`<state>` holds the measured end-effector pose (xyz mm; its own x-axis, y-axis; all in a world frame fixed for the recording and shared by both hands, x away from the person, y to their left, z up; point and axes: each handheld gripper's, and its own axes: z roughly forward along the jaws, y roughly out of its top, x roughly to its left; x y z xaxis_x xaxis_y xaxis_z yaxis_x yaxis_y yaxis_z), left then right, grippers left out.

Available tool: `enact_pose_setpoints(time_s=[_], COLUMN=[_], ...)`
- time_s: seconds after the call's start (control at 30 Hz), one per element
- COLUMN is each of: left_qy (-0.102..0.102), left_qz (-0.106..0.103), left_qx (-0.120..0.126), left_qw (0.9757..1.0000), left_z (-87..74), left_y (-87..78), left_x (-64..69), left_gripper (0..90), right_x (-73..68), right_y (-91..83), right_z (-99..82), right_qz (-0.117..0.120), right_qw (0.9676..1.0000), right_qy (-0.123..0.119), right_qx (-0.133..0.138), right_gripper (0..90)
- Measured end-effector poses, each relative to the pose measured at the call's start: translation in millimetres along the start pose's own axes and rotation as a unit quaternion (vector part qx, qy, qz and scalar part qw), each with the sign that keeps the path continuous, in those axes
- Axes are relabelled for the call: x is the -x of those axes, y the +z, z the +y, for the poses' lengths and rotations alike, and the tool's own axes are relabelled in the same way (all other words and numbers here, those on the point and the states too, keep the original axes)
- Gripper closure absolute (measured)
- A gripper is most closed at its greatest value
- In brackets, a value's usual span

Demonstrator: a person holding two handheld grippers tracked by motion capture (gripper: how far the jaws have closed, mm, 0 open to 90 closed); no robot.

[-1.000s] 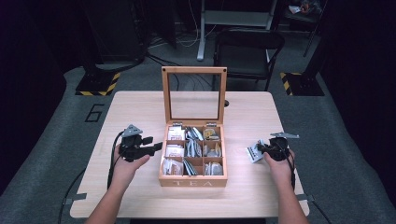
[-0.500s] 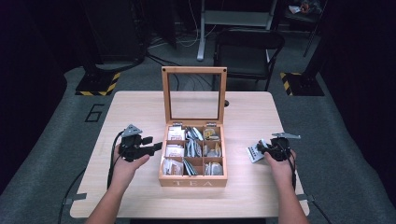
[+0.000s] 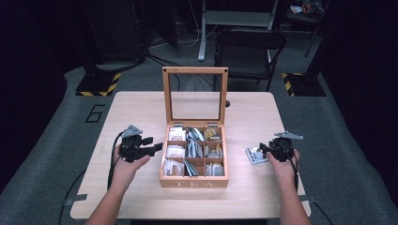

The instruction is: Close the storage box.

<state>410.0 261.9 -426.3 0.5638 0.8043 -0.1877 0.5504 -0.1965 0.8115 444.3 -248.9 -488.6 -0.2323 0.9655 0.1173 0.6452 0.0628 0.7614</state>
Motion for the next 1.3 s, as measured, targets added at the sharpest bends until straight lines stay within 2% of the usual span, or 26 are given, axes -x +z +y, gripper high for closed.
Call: enact_pose_setpoints(time_s=[0.27, 0.33, 0.43, 0.67, 0.77, 0.83, 0.97, 1.03, 1.1, 1.27, 1.3], left_qy=[0.000, 0.000, 0.001, 0.001, -0.002, -0.002, -0.017, -0.018, -0.021, -0.012, -0.013], left_qz=[0.001, 0.001, 0.001, -0.001, -0.005, -0.005, 0.000, 0.000, 0.000, 0.001, -0.002], left_qx=[0.001, 0.001, 0.001, 0.000, -0.002, -0.003, 0.015, 0.018, 0.021, 0.019, 0.020], left_qw=[1.0000, 1.0000, 1.0000, 1.0000, 1.0000, 1.0000, 0.9997, 0.9997, 0.9996, 0.9997, 0.9997], left_z=[0.1, 0.1, 0.2, 0.3, 0.5, 0.5, 1.4, 2.1, 2.1, 1.8, 1.9], left_y=[-0.9, -0.8, -1.1, -1.4, -2.0, -2.1, -4.1, -5.8, -6.4, -6.0, -6.4], left_x=[-0.9, -1.0, -0.3, -0.1, -0.5, -1.6, -1.7, -2.7, -3.4, -2.5, -2.3], left_gripper=[44.2, 44.1, 44.2, 44.5, 45.6, 45.5, 43.9, 43.2, 42.0, 41.2, 41.1], right_x=[-11.4, -15.0, -20.6, -35.6, -42.9, -46.3, -58.3, -64.3, -70.0, -80.2, -84.6], right_y=[0.5, -1.1, -3.3, -10.3, -13.7, -14.9, -18.5, -22.8, -25.6, -26.0, -26.3], right_z=[4.6, 6.5, 9.6, 19.0, 23.1, 24.8, 29.1, 31.8, 35.4, 42.9, 47.8], right_qz=[0.018, 0.016, 0.029, 0.050, 0.077, 0.082, 0.080, 0.082, 0.079, 0.083, 0.089], right_qw=[0.9996, 0.9993, 0.9987, 0.9955, 0.9943, 0.9933, 0.9931, 0.9923, 0.9917, 0.9889, 0.9881], right_qy=[-0.021, -0.032, -0.042, -0.081, -0.075, -0.081, -0.083, -0.088, -0.094, -0.116, -0.119], right_qx=[-0.008, -0.005, 0.000, 0.007, -0.001, 0.003, 0.019, 0.029, 0.038, 0.040, 0.038], right_gripper=[44.2, 43.1, 40.7, 43.8, 45.8, 44.6, 34.7, 28.9, 28.5, 27.5, 31.3])
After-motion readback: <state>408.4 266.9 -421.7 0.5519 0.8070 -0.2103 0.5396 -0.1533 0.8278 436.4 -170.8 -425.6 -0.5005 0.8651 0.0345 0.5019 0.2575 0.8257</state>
